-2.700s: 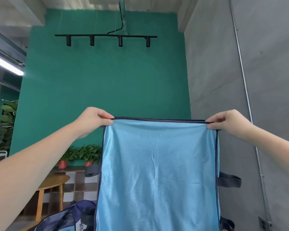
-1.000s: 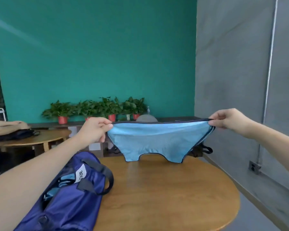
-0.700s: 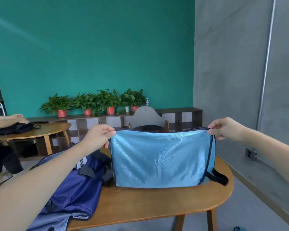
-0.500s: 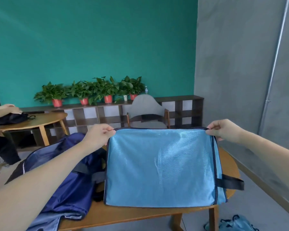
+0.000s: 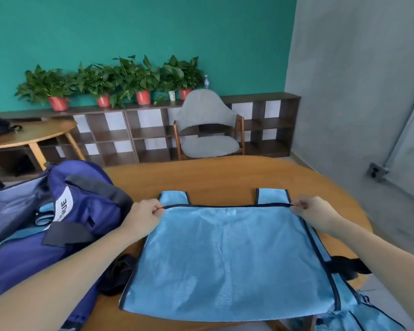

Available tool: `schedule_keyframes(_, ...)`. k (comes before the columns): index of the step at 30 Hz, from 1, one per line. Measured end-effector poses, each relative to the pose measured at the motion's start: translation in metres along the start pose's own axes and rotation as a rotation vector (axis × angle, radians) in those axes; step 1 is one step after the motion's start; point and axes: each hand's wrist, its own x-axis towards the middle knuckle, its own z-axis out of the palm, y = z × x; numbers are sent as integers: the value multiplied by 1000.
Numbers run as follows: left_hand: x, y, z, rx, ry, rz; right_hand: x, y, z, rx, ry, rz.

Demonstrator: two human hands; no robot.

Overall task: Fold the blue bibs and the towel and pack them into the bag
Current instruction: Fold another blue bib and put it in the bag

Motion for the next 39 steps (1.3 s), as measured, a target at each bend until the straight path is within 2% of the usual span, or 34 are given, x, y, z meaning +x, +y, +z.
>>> schedule_keyframes(5, -4, 0, 4, -62, 41, 15, -2, -5, -1, -8, 19, -39)
schedule_keyframes(11, -10, 16, -10, -202, 161, 137, -11, -8, -17, 52, 146, -123)
schedule_keyframes(15, 12, 20, -18, -197, 266, 99, 4, -19, -19, 114, 250, -140)
schedule_keyframes(17, 25, 12, -9, -153, 211, 32, 17, -20, -12, 72, 226, -110)
schedule_keyframes(20, 34, -4, 10, -4, 29, -49, 30, -17, 3, -126, 104, -18)
schedule_keyframes(22, 34, -8, 18, 26, 36, -36, 33, -24, 13, -287, 128, -58)
schedule_keyframes(24, 37, -8, 24, 11, 73, -12, 34, -46, 27, -348, 153, -155)
schedule_keyframes(28, 49, -9, 33, -104, 112, -43, 31, -109, 74, -292, 44, -345)
schedule_keyframes(32, 55, -12, 37, -271, 239, -77, 37, -167, 133, -131, -60, -464)
schedule_keyframes(35, 53, -18, 37, -374, 308, -108, 47, -197, 168, -8, -66, -474)
schedule_keyframes(39, 55, -30, 35, -581, 270, -107, 59, -200, 197, 105, -47, -408)
